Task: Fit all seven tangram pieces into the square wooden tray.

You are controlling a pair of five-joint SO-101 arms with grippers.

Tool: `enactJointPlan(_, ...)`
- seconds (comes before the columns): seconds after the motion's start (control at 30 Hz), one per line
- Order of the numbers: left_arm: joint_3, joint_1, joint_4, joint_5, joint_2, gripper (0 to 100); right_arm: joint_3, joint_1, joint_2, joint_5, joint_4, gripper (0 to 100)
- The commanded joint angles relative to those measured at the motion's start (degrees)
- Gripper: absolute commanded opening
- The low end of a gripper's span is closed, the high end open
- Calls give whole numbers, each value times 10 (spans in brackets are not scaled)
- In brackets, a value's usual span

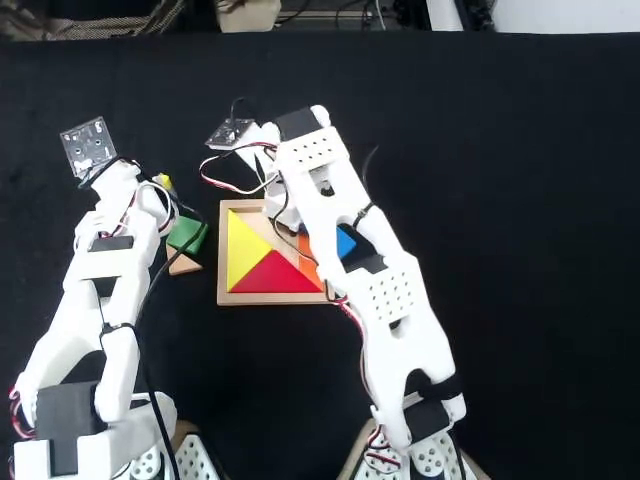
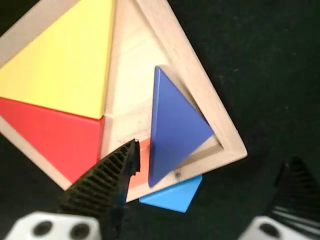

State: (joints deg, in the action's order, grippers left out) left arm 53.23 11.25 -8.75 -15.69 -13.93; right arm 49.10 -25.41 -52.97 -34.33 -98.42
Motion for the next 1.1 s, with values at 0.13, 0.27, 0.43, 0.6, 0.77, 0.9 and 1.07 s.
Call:
enactJointPlan(0.13,-35,-3,11,4,-4,123,64,10,-25,-6,3,413)
enactJointPlan(0.27,-35,-3,11,4,-4,123,84,26,-28,-5,-1,413)
enactJointPlan(0.43,-35,-5,12,4,-4,123,88,36,-24,-5,-13,413)
enactJointPlan(0.6,-34,-4,12,4,-4,123,88,37,-25,-5,-13,413)
enactJointPlan(0.77,-34,-5,12,4,-4,123,108,33,-7,-5,-28,413)
enactJointPlan(0.9,-34,-5,12,4,-4,123,105,55,76,-2,-28,408)
enactJointPlan(1.07,-34,-7,11,0,-4,127,9,66,204,-2,-28,185)
